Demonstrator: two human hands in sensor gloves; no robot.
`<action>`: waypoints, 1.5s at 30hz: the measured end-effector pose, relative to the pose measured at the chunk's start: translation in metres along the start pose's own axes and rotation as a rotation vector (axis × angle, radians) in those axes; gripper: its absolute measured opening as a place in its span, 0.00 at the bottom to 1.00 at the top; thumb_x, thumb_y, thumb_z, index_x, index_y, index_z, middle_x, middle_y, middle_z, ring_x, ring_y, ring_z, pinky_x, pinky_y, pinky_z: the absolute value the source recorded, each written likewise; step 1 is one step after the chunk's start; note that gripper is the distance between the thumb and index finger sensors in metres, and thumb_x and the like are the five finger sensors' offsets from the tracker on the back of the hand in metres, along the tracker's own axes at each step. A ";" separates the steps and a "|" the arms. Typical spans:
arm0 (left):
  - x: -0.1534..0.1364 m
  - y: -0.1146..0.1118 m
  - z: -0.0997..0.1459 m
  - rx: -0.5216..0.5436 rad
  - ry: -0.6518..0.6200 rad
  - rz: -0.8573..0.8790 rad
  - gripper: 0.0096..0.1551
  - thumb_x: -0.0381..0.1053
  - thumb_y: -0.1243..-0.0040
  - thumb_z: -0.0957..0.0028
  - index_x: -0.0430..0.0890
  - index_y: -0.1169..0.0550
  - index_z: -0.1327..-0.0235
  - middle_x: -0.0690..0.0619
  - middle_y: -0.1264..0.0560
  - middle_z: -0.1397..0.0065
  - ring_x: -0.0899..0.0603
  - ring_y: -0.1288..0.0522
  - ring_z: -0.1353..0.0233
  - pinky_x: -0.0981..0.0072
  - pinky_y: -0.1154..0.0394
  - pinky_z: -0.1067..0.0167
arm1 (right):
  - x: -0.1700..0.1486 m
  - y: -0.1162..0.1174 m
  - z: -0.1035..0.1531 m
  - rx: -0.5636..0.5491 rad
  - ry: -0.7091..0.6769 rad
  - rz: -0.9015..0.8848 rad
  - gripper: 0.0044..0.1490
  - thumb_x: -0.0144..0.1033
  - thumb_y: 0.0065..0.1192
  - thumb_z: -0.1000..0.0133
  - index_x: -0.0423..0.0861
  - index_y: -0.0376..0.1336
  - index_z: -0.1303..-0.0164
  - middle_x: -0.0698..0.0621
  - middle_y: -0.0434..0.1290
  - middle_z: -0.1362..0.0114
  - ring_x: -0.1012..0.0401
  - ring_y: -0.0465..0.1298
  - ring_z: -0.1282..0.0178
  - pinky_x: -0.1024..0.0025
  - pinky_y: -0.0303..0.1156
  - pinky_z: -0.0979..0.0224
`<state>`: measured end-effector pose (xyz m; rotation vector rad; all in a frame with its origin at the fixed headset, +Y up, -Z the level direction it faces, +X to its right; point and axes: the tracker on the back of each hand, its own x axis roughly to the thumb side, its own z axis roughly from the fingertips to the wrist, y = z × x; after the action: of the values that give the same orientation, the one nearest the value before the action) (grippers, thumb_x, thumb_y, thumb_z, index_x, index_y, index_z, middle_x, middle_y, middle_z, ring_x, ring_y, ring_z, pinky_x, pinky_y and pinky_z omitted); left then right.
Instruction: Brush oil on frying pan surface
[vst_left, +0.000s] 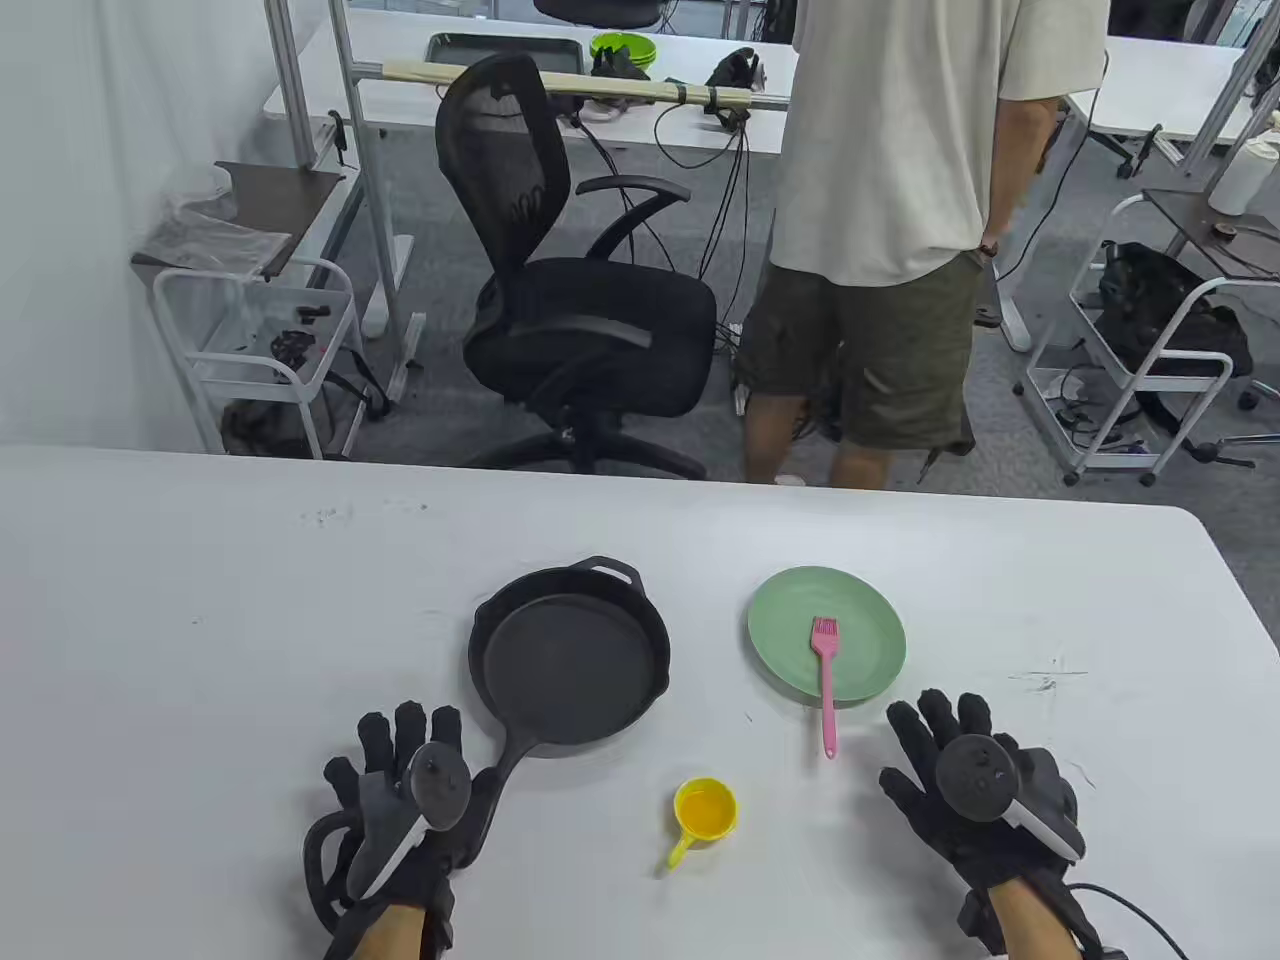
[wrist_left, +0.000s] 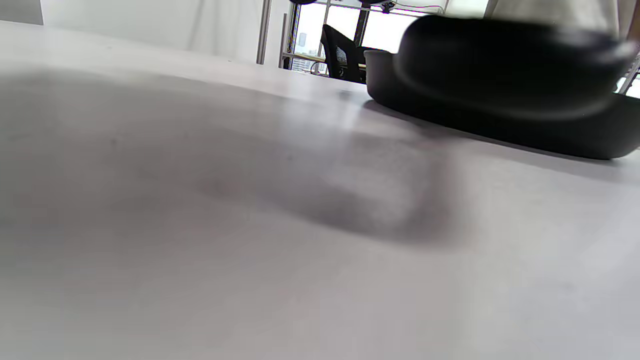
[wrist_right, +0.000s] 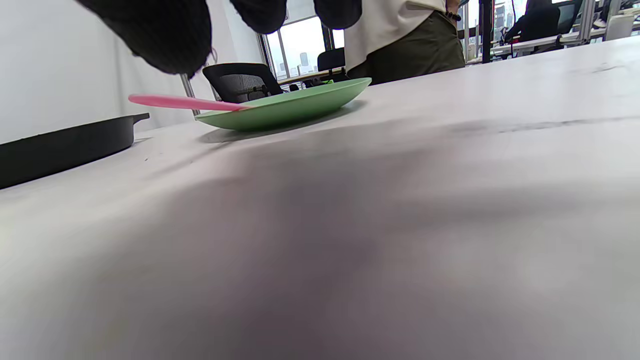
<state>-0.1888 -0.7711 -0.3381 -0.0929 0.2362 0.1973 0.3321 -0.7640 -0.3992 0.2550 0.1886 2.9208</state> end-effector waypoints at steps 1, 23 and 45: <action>0.001 -0.001 0.000 0.001 -0.004 -0.011 0.50 0.76 0.58 0.46 0.60 0.51 0.11 0.51 0.57 0.04 0.34 0.61 0.08 0.28 0.60 0.21 | 0.000 0.000 0.000 0.006 0.001 0.000 0.46 0.60 0.51 0.34 0.58 0.38 0.12 0.41 0.37 0.05 0.35 0.33 0.11 0.26 0.40 0.19; 0.019 0.004 0.008 0.059 -0.065 -0.077 0.50 0.76 0.57 0.46 0.58 0.48 0.11 0.49 0.51 0.05 0.32 0.54 0.09 0.27 0.53 0.22 | 0.050 -0.021 -0.041 -0.089 -0.194 0.310 0.48 0.49 0.70 0.41 0.65 0.46 0.16 0.46 0.56 0.13 0.47 0.58 0.21 0.46 0.61 0.22; 0.020 0.005 0.007 0.023 -0.068 -0.045 0.49 0.75 0.58 0.45 0.57 0.48 0.11 0.49 0.51 0.05 0.31 0.53 0.09 0.28 0.51 0.22 | 0.068 0.009 -0.078 -0.189 -0.330 0.371 0.30 0.53 0.69 0.47 0.67 0.64 0.32 0.49 0.77 0.37 0.62 0.76 0.52 0.65 0.77 0.47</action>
<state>-0.1695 -0.7618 -0.3365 -0.0686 0.1685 0.1527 0.2508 -0.7666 -0.4637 0.8086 -0.2074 3.1627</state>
